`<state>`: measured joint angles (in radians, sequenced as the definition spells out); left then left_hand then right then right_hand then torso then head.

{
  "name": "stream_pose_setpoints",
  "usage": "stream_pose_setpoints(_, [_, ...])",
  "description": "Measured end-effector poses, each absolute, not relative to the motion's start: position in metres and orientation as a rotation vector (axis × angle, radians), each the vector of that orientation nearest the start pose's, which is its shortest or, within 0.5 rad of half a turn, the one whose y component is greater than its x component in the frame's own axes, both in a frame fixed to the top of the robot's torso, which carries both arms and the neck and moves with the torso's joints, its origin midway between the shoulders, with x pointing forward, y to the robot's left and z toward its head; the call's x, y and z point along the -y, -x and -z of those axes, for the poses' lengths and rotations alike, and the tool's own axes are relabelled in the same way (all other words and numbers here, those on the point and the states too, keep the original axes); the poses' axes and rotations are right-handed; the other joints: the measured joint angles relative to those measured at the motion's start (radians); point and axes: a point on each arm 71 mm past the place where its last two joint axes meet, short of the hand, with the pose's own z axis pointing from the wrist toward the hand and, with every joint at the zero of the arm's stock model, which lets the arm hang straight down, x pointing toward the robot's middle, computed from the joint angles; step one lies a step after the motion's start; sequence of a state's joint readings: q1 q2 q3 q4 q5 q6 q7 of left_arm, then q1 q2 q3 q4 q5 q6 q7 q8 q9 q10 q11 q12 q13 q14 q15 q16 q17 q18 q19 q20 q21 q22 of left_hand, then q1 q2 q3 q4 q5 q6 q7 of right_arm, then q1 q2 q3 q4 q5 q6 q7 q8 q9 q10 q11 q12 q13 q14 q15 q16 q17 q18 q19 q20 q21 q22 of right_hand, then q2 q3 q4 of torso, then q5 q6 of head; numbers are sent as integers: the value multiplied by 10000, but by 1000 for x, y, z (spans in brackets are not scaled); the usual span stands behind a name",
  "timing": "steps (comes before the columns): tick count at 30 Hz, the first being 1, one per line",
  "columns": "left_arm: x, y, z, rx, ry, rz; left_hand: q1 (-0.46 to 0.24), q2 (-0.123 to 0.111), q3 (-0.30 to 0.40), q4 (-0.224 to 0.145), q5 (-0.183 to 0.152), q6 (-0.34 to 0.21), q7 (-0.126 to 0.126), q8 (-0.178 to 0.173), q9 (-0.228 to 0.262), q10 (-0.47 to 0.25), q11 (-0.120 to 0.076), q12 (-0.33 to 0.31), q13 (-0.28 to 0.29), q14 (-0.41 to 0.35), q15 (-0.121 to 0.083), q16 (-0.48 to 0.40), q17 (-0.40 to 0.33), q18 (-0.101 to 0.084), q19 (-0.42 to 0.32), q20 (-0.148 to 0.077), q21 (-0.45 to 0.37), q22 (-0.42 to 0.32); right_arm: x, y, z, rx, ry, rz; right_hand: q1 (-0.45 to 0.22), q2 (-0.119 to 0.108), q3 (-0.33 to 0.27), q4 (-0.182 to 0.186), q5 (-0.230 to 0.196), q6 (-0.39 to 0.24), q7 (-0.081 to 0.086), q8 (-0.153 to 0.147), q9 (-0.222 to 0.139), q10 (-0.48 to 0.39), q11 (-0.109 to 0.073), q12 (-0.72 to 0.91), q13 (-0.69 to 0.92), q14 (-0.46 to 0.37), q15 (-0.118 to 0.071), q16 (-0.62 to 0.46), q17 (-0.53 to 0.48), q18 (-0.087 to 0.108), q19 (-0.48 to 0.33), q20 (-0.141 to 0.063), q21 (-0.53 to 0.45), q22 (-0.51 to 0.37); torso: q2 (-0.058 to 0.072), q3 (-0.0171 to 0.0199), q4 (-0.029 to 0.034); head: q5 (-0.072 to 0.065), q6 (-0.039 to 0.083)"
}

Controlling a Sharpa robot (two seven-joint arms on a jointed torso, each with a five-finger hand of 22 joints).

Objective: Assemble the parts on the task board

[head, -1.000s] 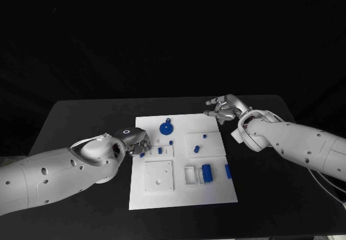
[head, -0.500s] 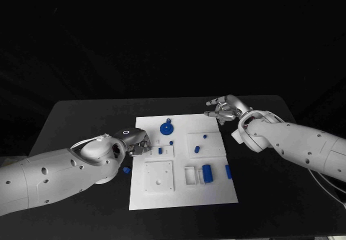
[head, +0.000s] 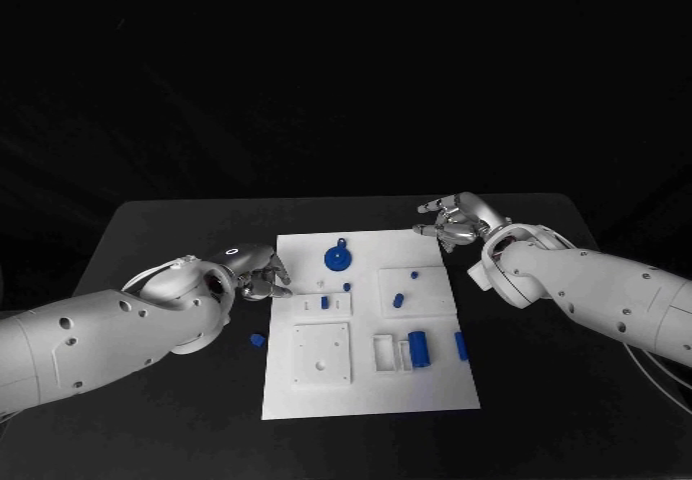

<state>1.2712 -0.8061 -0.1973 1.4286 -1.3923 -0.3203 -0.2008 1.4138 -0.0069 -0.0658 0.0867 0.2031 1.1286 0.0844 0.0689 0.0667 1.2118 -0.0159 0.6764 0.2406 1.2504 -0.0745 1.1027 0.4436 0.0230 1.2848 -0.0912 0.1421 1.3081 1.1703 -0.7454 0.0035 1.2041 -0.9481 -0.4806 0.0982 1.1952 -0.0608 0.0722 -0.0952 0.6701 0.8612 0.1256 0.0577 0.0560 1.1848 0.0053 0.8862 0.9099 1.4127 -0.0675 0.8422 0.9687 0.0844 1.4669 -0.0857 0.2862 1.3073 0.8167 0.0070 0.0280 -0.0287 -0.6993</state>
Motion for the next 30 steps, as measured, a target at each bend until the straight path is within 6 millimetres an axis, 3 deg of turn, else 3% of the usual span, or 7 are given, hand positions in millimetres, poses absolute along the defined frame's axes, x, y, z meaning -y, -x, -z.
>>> stream_pose_setpoints(5, [-256,-502,200,-18414,721,4775,-1,-5,-98,-368,-68,-31,31,0,0,810,162,-2925,-1460,59,162,-311,-108,-1,90,91,-173,0,258,-542,196,-15109,-4051,-7672,0,0,0,0,0,0,0,0,0,0,0,0,0,0,0,0,0,0,0,0,0,0,-40,6,28,212,9])
stream_pose_setpoints(8, [-273,-501,199,-19019,1282,4648,60,56,-105,-399,-232,209,-61,0,5,1249,146,-3699,-1692,221,100,-389,-118,-1,179,72,-172,-1,259,-542,198,-15138,-4071,-7657,0,0,0,0,0,0,0,0,0,0,0,0,0,0,0,0,0,0,0,0,0,0,-75,12,54,346,-24])
stream_pose_setpoints(14, [-300,-492,207,-20408,1503,4063,42,74,-218,-397,-417,569,-208,0,99,1880,53,-4435,-1689,380,50,-456,-26,-1,271,20,-212,-2,259,-541,202,-15212,-4121,-7628,0,0,32,-32,0,0,0,0,0,0,0,0,22,0,0,0,19,0,0,0,0,0,-138,5,99,638,-86])
stream_pose_setpoints(19, [-309,-483,221,-21563,1127,3436,-7,123,-270,-345,-457,773,-310,0,191,2123,-21,-4508,-1596,467,33,-385,123,-1,321,1,-212,-3,260,-540,207,-15294,-4178,-7600,0,0,31,-31,0,0,0,0,0,0,0,0,22,0,0,0,19,0,0,0,0,0,-190,-29,134,908,-171])
stream_pose_setpoints(25, [-307,-478,229,-22202,563,2848,-154,81,-343,-272,-498,745,-282,0,263,2123,-21,-4566,-1541,467,33,-385,183,-1,321,1,-212,-3,257,-539,211,-15384,-4219,-7641,0,0,30,-30,0,0,0,0,0,0,0,0,22,0,0,0,18,1,0,0,0,0,-243,-53,160,1373,-213])
stream_pose_setpoints(30, [-302,-475,235,-22337,271,2636,-427,-47,-468,-146,-737,382,-155,0,217,2118,-15,-4566,-1482,467,33,-385,211,-2,321,1,-212,-3,255,-539,214,-15446,-4245,-7659,0,0,30,-30,0,0,0,0,0,0,0,0,22,0,0,0,18,0,0,0,0,0,-261,-72,163,1901,-224])
